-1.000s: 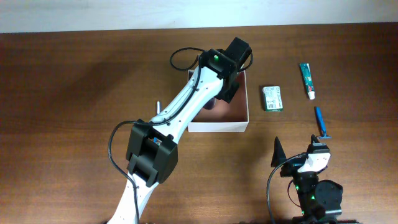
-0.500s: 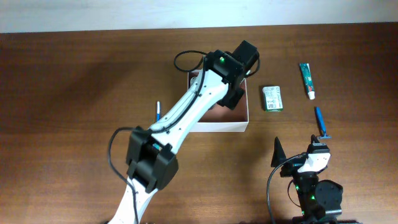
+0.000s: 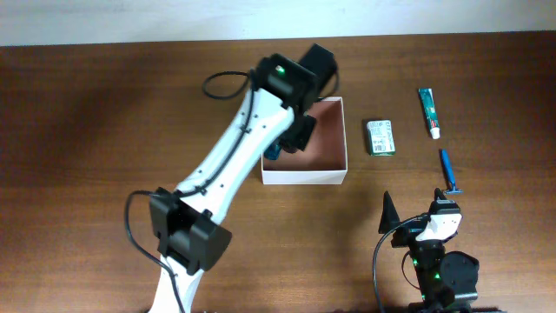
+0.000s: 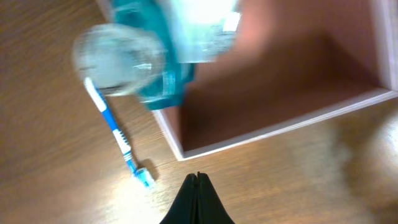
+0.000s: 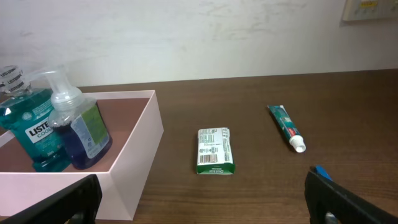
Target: Pack container
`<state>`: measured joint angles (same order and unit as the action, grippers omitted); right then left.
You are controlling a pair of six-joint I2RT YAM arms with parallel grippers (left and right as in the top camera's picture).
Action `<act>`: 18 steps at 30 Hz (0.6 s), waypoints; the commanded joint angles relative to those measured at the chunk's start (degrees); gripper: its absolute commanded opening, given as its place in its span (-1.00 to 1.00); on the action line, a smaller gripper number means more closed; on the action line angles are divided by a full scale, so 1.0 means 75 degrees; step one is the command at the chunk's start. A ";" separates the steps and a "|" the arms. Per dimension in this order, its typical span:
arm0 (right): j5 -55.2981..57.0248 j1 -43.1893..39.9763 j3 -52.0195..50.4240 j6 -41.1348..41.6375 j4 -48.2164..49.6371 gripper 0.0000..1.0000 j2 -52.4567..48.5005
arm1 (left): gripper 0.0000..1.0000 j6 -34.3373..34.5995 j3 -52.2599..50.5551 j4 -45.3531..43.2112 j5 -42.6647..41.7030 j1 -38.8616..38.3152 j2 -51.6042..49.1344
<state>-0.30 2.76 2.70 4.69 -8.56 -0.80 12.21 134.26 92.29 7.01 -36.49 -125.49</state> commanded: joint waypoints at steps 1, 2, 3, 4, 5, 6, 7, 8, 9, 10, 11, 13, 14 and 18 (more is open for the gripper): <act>-0.0073 -0.0035 -0.0067 0.0006 0.0006 0.97 0.0082 | -0.99 0.0364 0.0073 0.0178 0.0041 0.0580 -0.0023; -0.0076 -0.0035 -0.0067 0.0003 0.0006 0.97 0.0079 | -0.99 0.0367 0.0038 0.0189 0.0003 0.0688 -0.0026; -0.0073 -0.0035 -0.0067 0.0006 0.0006 0.97 0.0079 | -0.99 0.0364 -0.0020 0.0169 -0.0052 0.0787 -0.0026; -0.0073 -0.0035 -0.0067 0.0006 0.0006 0.97 0.0082 | -0.99 0.0361 -0.0047 0.0169 -0.0085 0.0857 -0.0026; -0.0076 -0.0035 -0.0067 0.0003 0.0006 0.97 0.0082 | -0.99 0.0329 -0.0070 0.0166 -0.0146 0.0930 -0.0026; -0.0076 -0.0035 -0.0067 0.0003 0.0006 0.97 0.0082 | -0.99 0.0265 -0.0114 0.0128 -0.0219 0.0970 -0.0026; -0.0076 -0.0035 -0.0067 0.0003 0.0006 0.97 0.0082 | -0.99 0.0239 -0.0172 0.0096 -0.0245 0.0997 -0.0026; -0.0076 -0.0035 -0.0067 0.0003 0.0006 0.97 0.0082 | -0.99 0.0216 -0.0210 0.0079 -0.0245 0.0997 -0.0026; -0.0073 -0.0035 -0.0067 0.0003 0.0006 0.97 0.0079 | -0.99 0.0184 -0.0274 0.0041 -0.0245 0.0997 -0.0026; -0.0073 -0.0035 -0.0067 0.0003 0.0006 0.97 0.0079 | -0.99 0.0160 -0.0358 -0.0009 -0.0245 0.0988 -0.0026; -0.0073 -0.0035 -0.0067 0.0006 0.0006 0.97 0.0079 | -0.99 0.0160 -0.0446 -0.0038 -0.0245 0.0988 -0.0026; -0.0073 -0.0035 -0.0067 0.0003 0.0006 0.97 0.0082 | -0.99 0.0160 -0.0641 -0.0099 -0.0283 0.0988 -0.0026; -0.0073 -0.0035 -0.0067 0.0003 0.0006 0.97 0.0079 | -0.99 0.0157 -0.0758 -0.0134 -0.0376 0.0988 -0.0026; -0.0073 -0.0035 -0.0067 0.0006 0.0006 0.97 0.0079 | -0.99 0.0128 -0.1078 -0.0303 -0.0868 0.0988 -0.0026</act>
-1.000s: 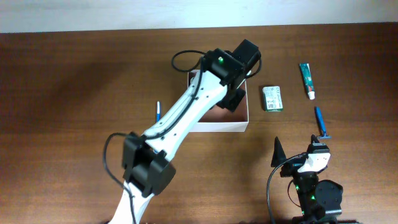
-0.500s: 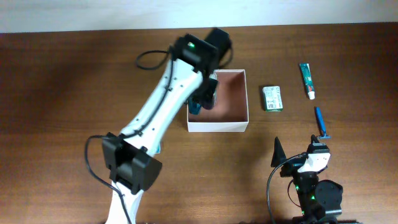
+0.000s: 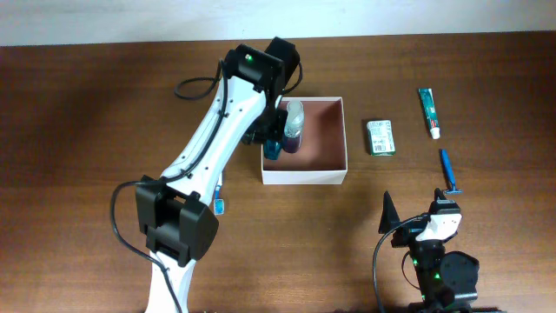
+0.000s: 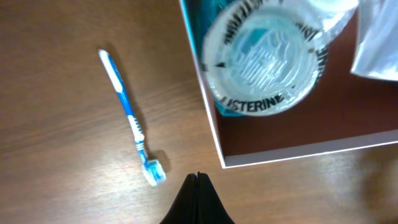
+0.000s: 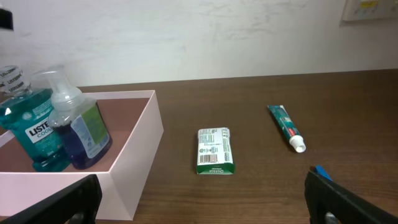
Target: Pack container
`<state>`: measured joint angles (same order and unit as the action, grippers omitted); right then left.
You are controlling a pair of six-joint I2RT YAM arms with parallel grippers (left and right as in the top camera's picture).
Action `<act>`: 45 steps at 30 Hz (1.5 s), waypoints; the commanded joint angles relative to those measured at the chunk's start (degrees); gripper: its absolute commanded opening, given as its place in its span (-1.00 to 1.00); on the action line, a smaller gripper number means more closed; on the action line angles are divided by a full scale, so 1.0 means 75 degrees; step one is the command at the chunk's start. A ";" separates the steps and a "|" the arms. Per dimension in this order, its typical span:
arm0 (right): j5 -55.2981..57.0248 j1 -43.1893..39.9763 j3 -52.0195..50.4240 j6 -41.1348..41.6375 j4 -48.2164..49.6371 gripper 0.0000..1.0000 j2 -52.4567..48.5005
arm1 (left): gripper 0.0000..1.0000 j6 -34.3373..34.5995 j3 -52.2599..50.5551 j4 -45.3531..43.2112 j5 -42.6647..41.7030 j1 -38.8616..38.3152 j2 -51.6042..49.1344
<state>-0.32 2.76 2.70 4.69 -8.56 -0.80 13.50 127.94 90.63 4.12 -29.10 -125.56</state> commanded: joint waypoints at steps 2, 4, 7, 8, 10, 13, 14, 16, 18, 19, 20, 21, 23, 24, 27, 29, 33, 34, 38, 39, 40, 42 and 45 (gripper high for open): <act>-0.0070 -0.0035 -0.0067 0.0003 0.0006 0.97 0.0082 | -0.99 -0.0041 -0.0356 -0.0172 -0.0595 0.0003 -0.0017; -0.0070 -0.0035 -0.0067 0.0003 0.0006 0.97 0.0082 | -0.99 -0.0041 -0.0463 -0.0283 -0.0595 0.0006 -0.0017; -0.0070 -0.0035 -0.0067 0.0003 0.0006 0.97 0.0082 | -0.99 -0.0044 -0.0644 -0.0431 -0.0737 0.0003 -0.0017; -0.0070 -0.0035 -0.0067 0.0003 0.0006 0.97 0.0079 | -0.99 -0.0041 -0.0731 -0.0498 -0.0839 0.0003 -0.0017; -0.0070 -0.0035 -0.0067 0.0003 0.0006 0.97 0.0082 | -0.99 -0.0041 -0.0860 -0.0627 -0.0877 0.0003 -0.0017; -0.0073 -0.0035 -0.0067 0.0003 0.0006 0.97 0.0079 | -0.99 -0.0038 -0.1003 -0.0804 -0.0877 0.0003 -0.0017; -0.0070 -0.0035 -0.0067 0.0003 0.0006 0.97 0.0082 | -0.99 -0.0035 -0.1055 -0.0868 -0.0880 0.0006 -0.0017; -0.0073 -0.0035 -0.0067 0.0006 0.0006 0.97 0.0082 | -0.99 -0.0038 -0.1087 -0.0924 -0.0883 0.0006 -0.0017; -0.0073 -0.0035 -0.0067 0.0003 0.0006 0.97 0.0079 | -0.99 -0.0038 -0.1172 -0.1075 -0.0901 0.0006 -0.0017; -0.0070 -0.0035 -0.0067 0.0006 0.0006 0.97 0.0082 | -0.99 -0.0038 -0.1189 -0.1145 -0.0901 0.0006 -0.0017; -0.0070 -0.0035 -0.0067 0.0003 0.0006 0.97 0.0079 | -0.99 -0.0035 -0.1212 -0.1209 -0.0901 0.0006 -0.0017; -0.0070 -0.0035 -0.0067 0.0003 0.0006 0.97 0.0079 | -0.99 -0.0035 -0.1244 -0.1294 -0.0903 0.0006 -0.0017; -0.0070 -0.0035 -0.0067 0.0003 0.0006 0.97 0.0082 | -0.99 -0.0035 -0.1268 -0.1405 -0.0903 0.0003 -0.0017; -0.0070 -0.0035 -0.0067 0.0003 0.0006 0.98 0.0082 | -0.99 -0.0035 -0.1268 -0.1431 -0.0903 0.0006 -0.0017; -0.0073 -0.0035 -0.0067 0.0003 0.0006 0.97 0.0082 | -0.99 -0.0035 -0.1271 -0.1553 -0.0898 0.0006 -0.0017; -0.0073 -0.0035 -0.0067 0.0003 0.0006 0.97 0.0082 | -0.99 -0.0035 -0.1271 -0.1658 -0.0898 0.0006 -0.0017; -0.0070 -0.0035 -0.0067 0.0003 0.0006 0.97 0.0082 | -0.99 -0.0035 -0.1282 -0.1891 -0.0898 0.0006 -0.0017; -0.0070 -0.0035 -0.0067 0.0006 0.0006 0.97 0.0082 | -0.99 -0.0035 -0.1282 -0.1932 -0.0895 0.0006 -0.0017; -0.0070 -0.0035 -0.0067 0.0003 0.0006 0.97 0.0082 | -0.99 -0.0035 -0.1282 -0.2087 -0.0892 0.0006 -0.0017; -0.0070 -0.0035 -0.0067 0.0003 0.0003 0.97 0.0079 | -0.99 -0.0035 -0.1282 -0.2119 -0.0863 0.0006 -0.0017; -0.0070 -0.0035 -0.0067 0.0003 0.0003 0.97 0.0082 | -0.99 -0.0038 -0.1285 -0.2148 -0.0828 0.0006 -0.0017; -0.0070 -0.0035 -0.0067 0.0003 0.0006 0.97 0.0082 | -0.99 -0.0035 -0.1285 -0.2215 -0.0775 0.0006 -0.0017; -0.0070 -0.0035 -0.0067 0.0003 0.0006 0.97 0.0082 | -0.99 -0.0035 -0.1285 -0.2282 -0.0775 0.0015 -0.0017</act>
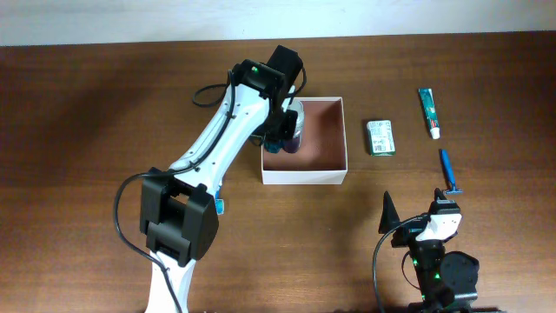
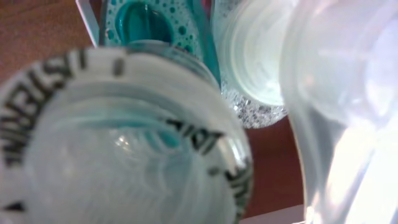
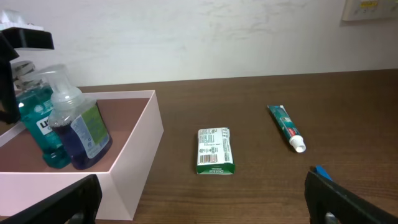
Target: Pack container
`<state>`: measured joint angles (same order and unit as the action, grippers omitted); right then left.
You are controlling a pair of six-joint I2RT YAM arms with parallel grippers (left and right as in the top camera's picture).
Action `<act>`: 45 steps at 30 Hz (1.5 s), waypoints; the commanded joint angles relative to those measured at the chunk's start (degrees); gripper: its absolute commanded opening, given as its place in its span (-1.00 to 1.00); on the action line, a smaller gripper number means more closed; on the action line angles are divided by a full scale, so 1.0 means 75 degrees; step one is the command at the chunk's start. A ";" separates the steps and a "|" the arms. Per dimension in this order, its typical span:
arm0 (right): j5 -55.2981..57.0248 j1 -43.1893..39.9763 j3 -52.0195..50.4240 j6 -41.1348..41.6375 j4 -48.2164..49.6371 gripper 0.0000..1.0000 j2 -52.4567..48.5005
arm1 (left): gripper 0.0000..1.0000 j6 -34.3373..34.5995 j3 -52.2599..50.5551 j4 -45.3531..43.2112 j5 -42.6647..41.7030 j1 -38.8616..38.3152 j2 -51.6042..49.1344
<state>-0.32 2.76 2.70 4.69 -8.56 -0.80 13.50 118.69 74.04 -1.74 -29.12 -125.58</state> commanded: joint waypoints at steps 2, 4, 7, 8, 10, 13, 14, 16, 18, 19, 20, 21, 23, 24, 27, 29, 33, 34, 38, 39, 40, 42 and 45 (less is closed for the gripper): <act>-0.0070 -0.0035 -0.0067 0.0003 0.0006 0.97 0.0082 | -0.99 -0.0035 -0.0052 -0.0105 0.0003 0.0029 -0.0015; -0.0070 -0.0035 -0.0067 0.0003 0.0006 0.97 0.0082 | -0.99 -0.0035 -0.0052 -0.0166 0.0006 0.0029 -0.0015; -0.0070 -0.0035 -0.0067 0.0003 0.0006 0.97 0.0082 | -0.99 -0.0038 -0.0052 -0.0283 0.0015 0.0029 -0.0015; -0.0073 -0.0035 -0.0067 0.0003 0.0006 0.97 0.0079 | -0.99 -0.0038 -0.0052 -0.0323 0.0032 0.0029 -0.0015; -0.0070 -0.0035 -0.0067 0.0003 0.0006 0.97 0.0079 | -0.99 -0.0038 -0.0052 -0.0393 0.0119 0.0029 -0.0015; -0.0073 -0.0035 -0.0067 0.0006 0.0006 0.97 0.0079 | -0.99 -0.0038 -0.0052 -0.0425 0.0233 0.0029 -0.0015; -0.0073 -0.0035 -0.0067 0.0003 0.0006 0.97 0.0082 | -0.99 -0.0038 -0.0052 -0.0423 0.0233 0.0029 -0.0015; -0.0073 -0.0035 -0.0067 0.0003 0.0006 0.97 0.0079 | -0.99 -0.0038 -0.0052 -0.0428 0.0265 0.0029 -0.0015; -0.0070 -0.0035 -0.0067 0.0003 0.0006 0.97 0.0082 | -0.99 -0.0041 -0.0052 -0.0458 0.0373 0.0029 -0.0015; -0.0073 -0.0035 -0.0067 0.0003 0.0003 0.97 0.0082 | -0.99 -0.0041 -0.0052 -0.0478 0.0434 0.0029 -0.0015; -0.0070 -0.0035 -0.0067 0.0003 0.0006 0.97 0.0082 | -0.99 -0.0041 -0.0052 -0.0495 0.0463 0.0032 -0.0015; -0.0073 -0.0035 -0.0067 0.0003 0.0006 0.97 0.0082 | -0.99 -0.0041 -0.0052 -0.0501 0.0463 0.0041 -0.0015; -0.0073 -0.0035 -0.0067 0.0003 0.0006 0.97 0.0082 | -0.99 -0.0041 -0.0052 -0.0504 0.0463 0.0058 -0.0015; -0.0070 -0.0035 -0.0067 0.0003 0.0006 0.97 0.0082 | -0.99 -0.0041 -0.0052 -0.0504 0.0466 0.0067 -0.0015; -0.0070 -0.0035 -0.0067 0.0003 0.0006 0.98 0.0082 | -0.99 -0.0041 -0.0052 -0.0507 0.0539 0.0087 -0.0015; -0.0070 -0.0035 -0.0067 0.0003 0.0006 0.97 0.0079 | -0.99 -0.0041 -0.0052 -0.0510 0.0609 0.0102 -0.0015; -0.0070 -0.0035 -0.0067 0.0003 0.0006 0.97 0.0079 | -0.99 -0.0044 -0.0052 -0.0565 0.0606 0.0122 -0.0015; -0.0073 -0.0035 -0.0067 0.0003 0.0006 0.97 0.0079 | -0.99 -0.0044 -0.0052 -0.0592 0.0606 0.0122 -0.0015; -0.0073 -0.0035 -0.0067 0.0006 0.0003 0.97 0.0082 | -0.99 -0.0044 -0.0052 -0.0705 0.0606 0.0122 -0.0015; -0.0073 -0.0035 -0.0067 0.0003 0.0006 0.97 0.0079 | -0.99 -0.0044 -0.0052 -0.0720 0.0606 0.0122 -0.0015; -0.0070 -0.0035 -0.0067 0.0003 0.0006 0.97 0.0079 | -0.99 -0.0044 -0.0052 -0.0734 0.0603 0.0122 -0.0015; -0.0070 -0.0035 -0.0067 0.0003 0.0006 0.97 0.0079 | -0.99 -0.0044 -0.0052 -0.0740 0.0606 0.0122 -0.0015; -0.0070 -0.0035 -0.0067 0.0006 0.0006 0.97 0.0082 | -1.00 -0.0044 -0.0052 -0.0729 0.0606 0.0122 -0.0015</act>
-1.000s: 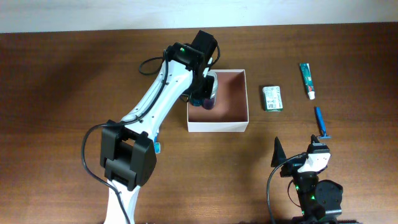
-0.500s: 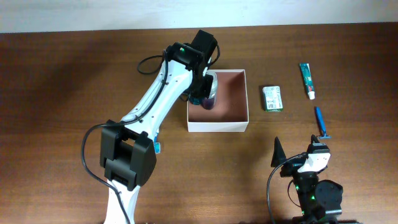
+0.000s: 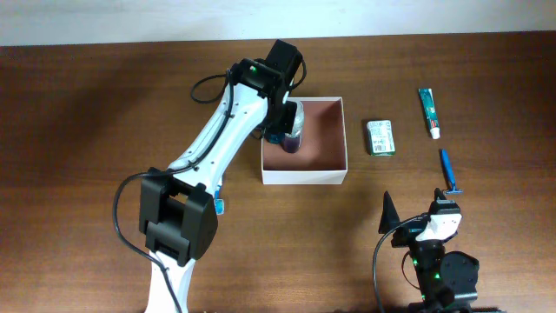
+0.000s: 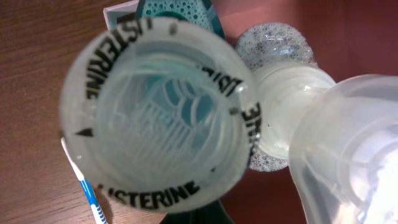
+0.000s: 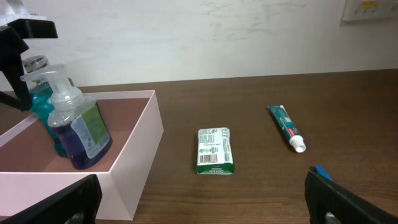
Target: Pack container
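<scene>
The white box (image 3: pixel 304 178) holds a teal Listerine bottle (image 5: pixel 38 101) and a blue pump bottle (image 5: pixel 78 134), both upright at its left end. In the left wrist view the Listerine cap (image 4: pixel 155 118) fills the frame beside the pump head (image 4: pixel 336 143). My left gripper (image 4: pixel 198 218) is shut with nothing in it, its tip just under that cap. A green soap packet (image 3: pixel 380 137), a toothpaste tube (image 3: pixel 428 111) and a blue razor (image 3: pixel 449 172) lie right of the box. My right gripper (image 5: pixel 205 205) rests open near the front edge.
A blue toothbrush (image 4: pixel 84 186) lies on the table left of the box, partly under my left arm in the overhead view (image 3: pixel 219 205). The wall runs along the far side of the table.
The Listerine bottle has shifted toward the far wall of the box and now stands behind the pump bottle. My left gripper has moved slightly farther back with it. The right arm is unchanged.
My shut left gripper was above the box's left side with both bottles standing in it. Then it was farther left, over the box's left wall. Then it was down against the Listerine cap, and now the bottle sits deeper in the far left corner.
</scene>
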`<state>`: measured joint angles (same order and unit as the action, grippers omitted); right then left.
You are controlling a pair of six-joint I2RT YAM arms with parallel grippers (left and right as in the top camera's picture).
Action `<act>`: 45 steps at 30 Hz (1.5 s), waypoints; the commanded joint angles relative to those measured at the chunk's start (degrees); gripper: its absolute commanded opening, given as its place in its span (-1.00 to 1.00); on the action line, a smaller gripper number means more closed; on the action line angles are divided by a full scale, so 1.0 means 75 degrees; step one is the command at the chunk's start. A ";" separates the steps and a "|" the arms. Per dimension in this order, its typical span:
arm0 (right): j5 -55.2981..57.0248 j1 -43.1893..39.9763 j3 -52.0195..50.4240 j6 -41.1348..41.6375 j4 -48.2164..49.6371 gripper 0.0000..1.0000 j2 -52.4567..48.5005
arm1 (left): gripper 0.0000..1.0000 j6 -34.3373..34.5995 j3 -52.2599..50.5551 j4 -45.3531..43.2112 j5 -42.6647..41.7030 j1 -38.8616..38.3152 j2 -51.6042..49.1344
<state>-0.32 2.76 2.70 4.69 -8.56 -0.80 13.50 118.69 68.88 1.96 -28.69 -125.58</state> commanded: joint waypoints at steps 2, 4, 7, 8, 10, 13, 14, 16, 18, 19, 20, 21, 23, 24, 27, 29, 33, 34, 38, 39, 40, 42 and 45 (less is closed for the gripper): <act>-0.0073 -0.0035 -0.0067 0.0006 0.0006 0.97 0.0082 | -0.99 -0.0041 -0.0052 0.0006 0.0111 0.0064 -0.0015; -0.0070 -0.0035 -0.0067 0.0006 0.0006 0.97 0.0082 | -0.99 -0.0041 -0.0050 0.0085 0.0111 0.0064 -0.0012; -0.0073 -0.0035 -0.0067 0.0003 0.0003 0.97 0.0082 | -0.99 -0.0041 -0.0050 0.0259 0.0111 0.0064 -0.0009; -0.0070 -0.0035 -0.0067 0.0003 0.0006 0.97 0.0082 | -0.99 -0.0041 -0.0047 0.0326 0.0111 0.0064 -0.0006; -0.0070 -0.0035 -0.0067 0.0003 0.0006 0.97 0.0079 | -0.99 -0.0041 -0.0023 0.0472 0.0111 0.0064 0.0015; -0.0070 -0.0035 -0.0067 0.0003 0.0006 0.97 0.0082 | -0.99 -0.0044 0.0015 0.0571 0.0111 0.0064 0.0102; -0.0070 -0.0035 -0.0067 0.0006 0.0006 0.97 0.0079 | -0.99 -0.0041 0.0061 0.0632 0.0111 0.0064 0.0213; -0.0073 -0.0035 -0.0067 0.0003 0.0003 0.97 0.0079 | -0.99 -0.0044 0.0157 0.0749 0.0114 0.0064 0.0373; -0.0070 -0.0035 -0.0067 0.0003 0.0006 0.97 0.0079 | -0.98 -0.0152 0.0300 0.0927 0.0114 0.0064 0.0574; -0.0070 -0.0035 -0.0067 0.0006 0.0006 0.97 0.0079 | -0.97 -0.0239 0.0379 0.1023 0.0117 0.0064 0.0670; -0.0070 -0.0035 -0.0067 0.0003 0.0006 0.97 0.0082 | -0.93 -0.0312 0.0443 0.1110 0.0119 0.0064 0.0755; -0.0070 -0.0035 -0.0067 0.0006 0.0006 0.97 0.0082 | -0.75 -0.0391 0.0504 0.1201 0.0125 0.0070 0.0851; -0.0070 -0.0035 -0.0067 0.0003 0.0006 0.97 0.0082 | -0.65 -0.0388 0.0562 0.1381 0.0294 0.0111 0.1075; -0.0073 -0.0035 -0.0067 0.0003 0.0006 0.97 0.0082 | -0.64 -0.0385 0.0568 0.1466 0.0411 0.0149 0.1198; -0.0070 -0.0035 -0.0067 0.0003 0.0006 0.97 0.0082 | -0.53 -0.0385 0.0568 0.1757 0.0676 0.0332 0.1553; -0.0073 -0.0035 -0.0067 0.0003 0.0006 0.97 0.0079 | -0.38 -0.0385 0.0568 0.1915 0.0697 0.0548 0.1786; -0.0070 -0.0035 -0.0067 0.0003 0.0006 0.97 0.0082 | 0.37 -0.0385 0.0568 0.1973 0.0694 0.1049 0.2043; -0.0070 -0.0035 -0.0067 0.0003 0.0006 0.97 0.0079 | 0.69 -0.0385 0.0568 0.1973 0.0694 0.1192 0.2063; -0.0070 -0.0035 -0.0067 0.0003 0.0006 0.97 0.0079 | 0.99 -0.0382 0.0565 0.2052 0.0536 0.1728 0.2066; -0.0070 -0.0035 -0.0067 0.0003 0.0006 0.97 0.0082 | 0.99 -0.0382 0.0565 0.2101 0.0428 0.1856 0.2066; -0.0070 -0.0035 -0.0067 0.0003 0.0006 0.97 0.0079 | 0.99 -0.0382 0.0565 0.2203 0.0219 0.2028 0.2066; -0.0070 -0.0035 -0.0067 0.0003 0.0006 0.97 0.0079 | 0.99 -0.0385 0.0562 0.2398 0.0015 0.2197 0.2060; -0.0070 -0.0035 -0.0067 0.0006 0.0006 0.97 0.0079 | 0.99 -0.0385 0.0527 0.2763 -0.0012 0.2299 0.2060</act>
<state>-0.32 2.76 2.70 4.67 -8.56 -0.80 10.74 122.26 87.79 4.21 -12.27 -111.00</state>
